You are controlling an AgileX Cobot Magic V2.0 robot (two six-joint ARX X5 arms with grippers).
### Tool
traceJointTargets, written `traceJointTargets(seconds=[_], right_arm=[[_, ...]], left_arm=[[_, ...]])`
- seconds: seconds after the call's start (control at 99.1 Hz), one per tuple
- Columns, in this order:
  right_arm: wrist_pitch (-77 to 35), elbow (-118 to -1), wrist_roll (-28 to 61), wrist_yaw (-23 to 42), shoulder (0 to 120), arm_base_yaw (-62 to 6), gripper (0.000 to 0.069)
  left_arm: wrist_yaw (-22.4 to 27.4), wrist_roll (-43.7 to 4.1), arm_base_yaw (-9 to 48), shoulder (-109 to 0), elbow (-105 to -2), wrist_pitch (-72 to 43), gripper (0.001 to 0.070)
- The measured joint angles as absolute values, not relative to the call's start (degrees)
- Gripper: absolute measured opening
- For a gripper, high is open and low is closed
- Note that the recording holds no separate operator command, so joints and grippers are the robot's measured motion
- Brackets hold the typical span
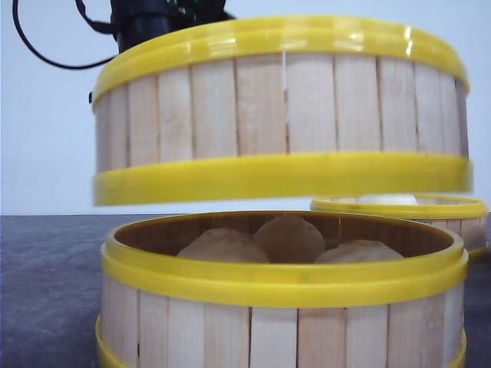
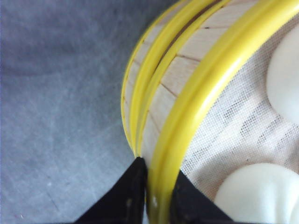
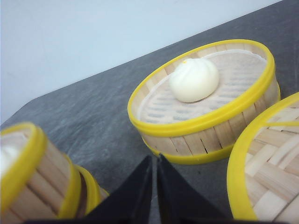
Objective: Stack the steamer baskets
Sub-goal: 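Lift the gripped basket and lower it onto the nearest basket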
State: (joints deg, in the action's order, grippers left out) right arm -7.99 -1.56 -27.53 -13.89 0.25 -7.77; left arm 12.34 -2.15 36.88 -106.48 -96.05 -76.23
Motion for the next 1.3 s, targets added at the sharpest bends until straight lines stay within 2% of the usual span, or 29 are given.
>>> traceJointTargets(seconds=[0.323,0.817,1.301], right_arm=[[-8.0,-1.6,-27.5,-13.9,0.3,-7.8,0.0015],[-8.3,-1.6,-27.5,-13.9,0.3,-7.8,0.0015],[-8.3,-1.6,-27.9,-13.9,0.3,-7.8,0.0015]], left_arm=[[12.0,-2.2,38.1,-108.0,-96.1,-73.4,0.0025],[6.0,-2.4,38.5,-108.0,-96.3,-75.2,0.002],[5.3,-2.6,38.9,-108.0,-96.3,-78.7,0.002]])
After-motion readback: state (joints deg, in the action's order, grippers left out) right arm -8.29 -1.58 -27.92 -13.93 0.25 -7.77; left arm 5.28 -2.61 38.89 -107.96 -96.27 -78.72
